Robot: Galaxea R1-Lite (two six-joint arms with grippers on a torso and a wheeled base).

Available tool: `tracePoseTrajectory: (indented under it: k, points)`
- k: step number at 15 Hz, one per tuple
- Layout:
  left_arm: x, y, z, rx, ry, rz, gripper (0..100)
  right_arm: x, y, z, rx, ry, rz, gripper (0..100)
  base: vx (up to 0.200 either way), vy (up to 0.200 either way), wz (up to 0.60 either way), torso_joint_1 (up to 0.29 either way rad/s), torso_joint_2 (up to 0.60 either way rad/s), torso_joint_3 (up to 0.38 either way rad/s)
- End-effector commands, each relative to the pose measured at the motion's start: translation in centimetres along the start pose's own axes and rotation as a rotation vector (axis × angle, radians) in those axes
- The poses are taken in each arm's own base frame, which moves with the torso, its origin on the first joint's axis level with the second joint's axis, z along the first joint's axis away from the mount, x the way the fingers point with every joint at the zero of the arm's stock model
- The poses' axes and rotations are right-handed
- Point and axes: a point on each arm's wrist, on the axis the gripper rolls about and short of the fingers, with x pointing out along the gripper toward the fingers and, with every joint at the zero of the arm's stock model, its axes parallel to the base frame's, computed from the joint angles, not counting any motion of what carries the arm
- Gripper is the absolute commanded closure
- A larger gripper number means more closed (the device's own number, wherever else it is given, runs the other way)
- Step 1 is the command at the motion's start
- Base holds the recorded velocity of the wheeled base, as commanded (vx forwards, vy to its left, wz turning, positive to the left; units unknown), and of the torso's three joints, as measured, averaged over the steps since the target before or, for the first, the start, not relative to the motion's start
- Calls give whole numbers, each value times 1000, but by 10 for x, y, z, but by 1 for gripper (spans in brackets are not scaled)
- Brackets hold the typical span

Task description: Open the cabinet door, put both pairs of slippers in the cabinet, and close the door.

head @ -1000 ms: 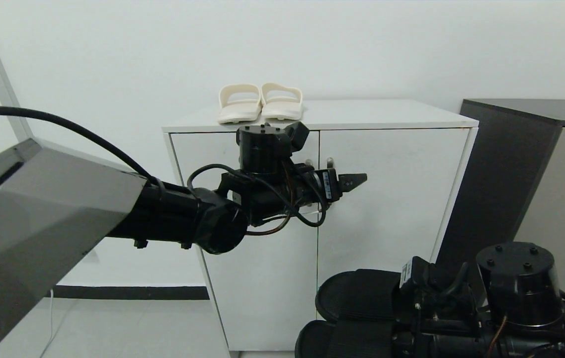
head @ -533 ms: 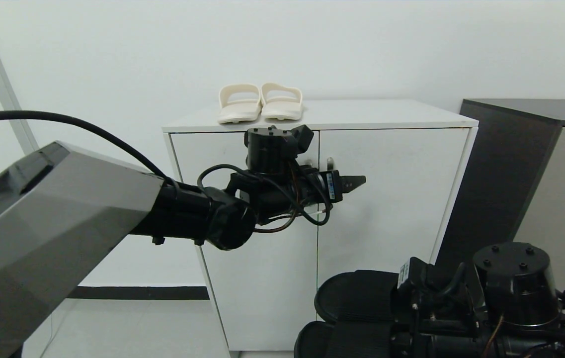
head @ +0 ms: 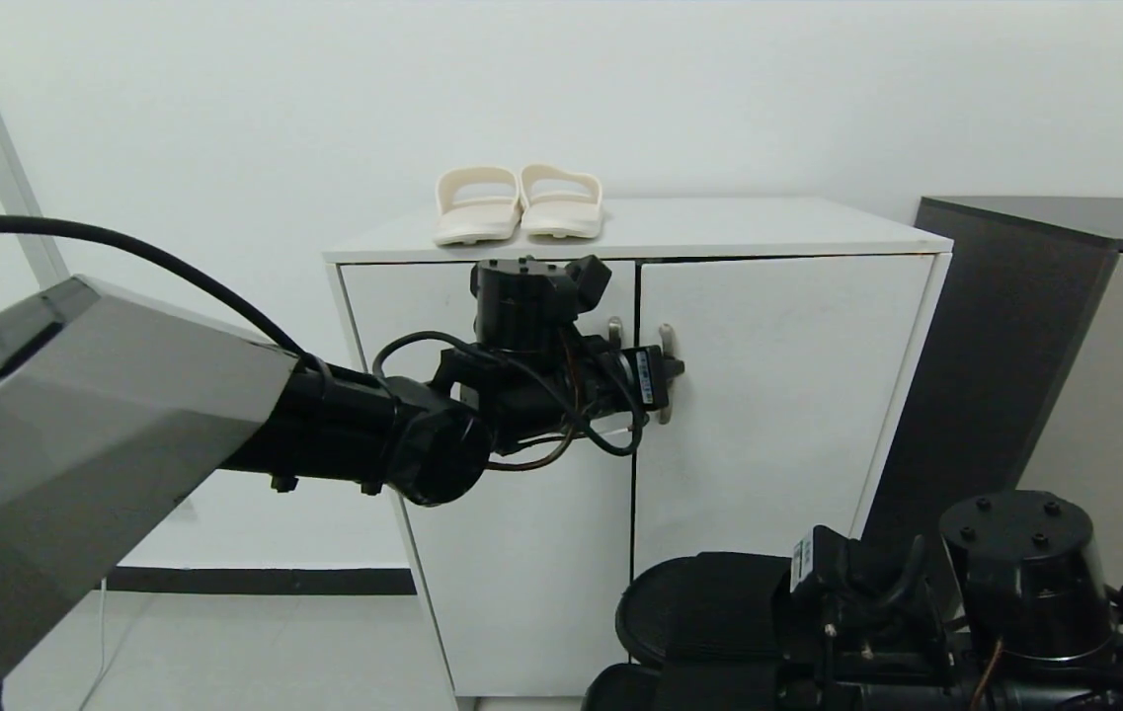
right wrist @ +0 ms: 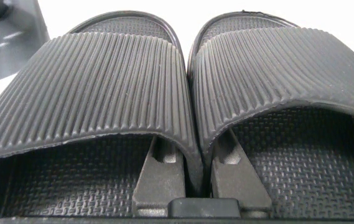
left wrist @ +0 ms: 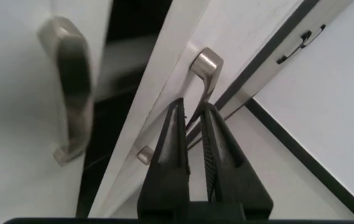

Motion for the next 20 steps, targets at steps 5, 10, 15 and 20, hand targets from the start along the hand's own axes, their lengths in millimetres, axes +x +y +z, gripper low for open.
tracePoseTrajectory:
  k: [5,10,15,20]
  points:
    - [-27,-20,6,8,0,-43,100,-3,2,-1,-2,-4,18,100,0,0,0,0,0,0]
    - [-53,-34,2,18,14,-53,100,-3,3,-1,-4,-4,20,100,0,0,0,0,0,0]
    - [-71,-34,6,23,-45,-62,100,-4,3,0,-10,-9,19,100,0,0,0,0,0,0]
    - [-64,-11,11,13,-58,-17,100,-5,3,0,-14,-13,15,100,0,0,0,0,0,0]
